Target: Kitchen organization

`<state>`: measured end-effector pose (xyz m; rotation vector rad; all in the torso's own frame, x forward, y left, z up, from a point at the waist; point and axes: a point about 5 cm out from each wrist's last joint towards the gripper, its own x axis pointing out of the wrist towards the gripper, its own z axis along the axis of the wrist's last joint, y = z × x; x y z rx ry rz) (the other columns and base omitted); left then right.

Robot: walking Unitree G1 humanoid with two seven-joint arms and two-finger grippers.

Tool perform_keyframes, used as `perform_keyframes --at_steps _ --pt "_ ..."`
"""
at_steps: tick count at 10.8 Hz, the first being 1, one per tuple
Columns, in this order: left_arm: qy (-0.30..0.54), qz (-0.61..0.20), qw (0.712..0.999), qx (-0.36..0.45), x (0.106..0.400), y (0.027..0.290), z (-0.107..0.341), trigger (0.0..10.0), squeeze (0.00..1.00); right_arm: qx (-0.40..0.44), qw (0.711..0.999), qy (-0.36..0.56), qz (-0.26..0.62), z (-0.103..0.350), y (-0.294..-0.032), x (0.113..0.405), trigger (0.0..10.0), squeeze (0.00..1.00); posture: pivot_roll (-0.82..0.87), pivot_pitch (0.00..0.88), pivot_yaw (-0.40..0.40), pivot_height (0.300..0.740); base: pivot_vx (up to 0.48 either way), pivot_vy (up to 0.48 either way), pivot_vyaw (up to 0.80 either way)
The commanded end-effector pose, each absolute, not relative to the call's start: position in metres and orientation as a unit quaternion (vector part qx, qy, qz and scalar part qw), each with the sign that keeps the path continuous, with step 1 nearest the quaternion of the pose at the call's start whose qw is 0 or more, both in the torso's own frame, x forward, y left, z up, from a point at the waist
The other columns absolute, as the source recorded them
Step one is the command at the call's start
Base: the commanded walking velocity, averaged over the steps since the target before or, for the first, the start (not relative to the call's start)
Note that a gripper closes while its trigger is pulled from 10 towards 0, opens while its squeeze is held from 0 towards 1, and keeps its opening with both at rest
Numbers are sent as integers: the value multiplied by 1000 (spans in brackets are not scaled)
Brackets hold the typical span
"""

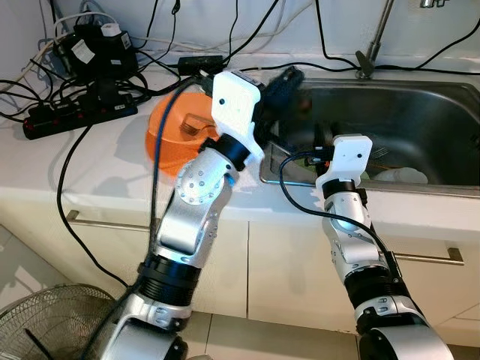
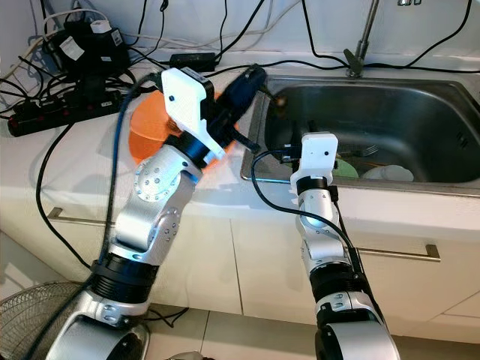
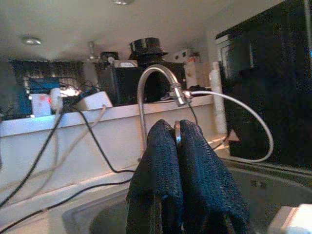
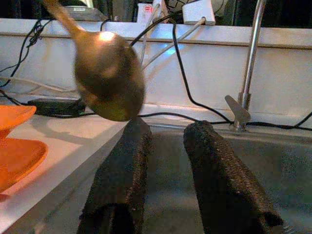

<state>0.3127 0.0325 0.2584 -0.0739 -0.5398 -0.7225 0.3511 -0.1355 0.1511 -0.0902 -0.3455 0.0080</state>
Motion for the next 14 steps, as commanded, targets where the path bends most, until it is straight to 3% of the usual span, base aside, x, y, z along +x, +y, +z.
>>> perform_keyframes --at_steps 1,5,6,14 --pt "-251 -357 899 -32 312 32 256 10000 0 -60 983 -171 1 150 -138 350 10000 1000 89 0 66 740 0 0 0" --pt "-236 -364 901 -27 313 28 253 10000 0 -75 979 -191 13 155 -137 346 10000 1000 80 0 72 740 0 0 0" --pt "-237 -366 900 -24 313 28 253 10000 0 -77 977 -196 26 157 -133 345 10000 0 78 0 75 740 0 0 0" --pt "-231 -365 902 -16 314 26 247 10000 0 -60 968 -219 105 169 -111 335 10000 0 61 0 84 740 0 0 0"
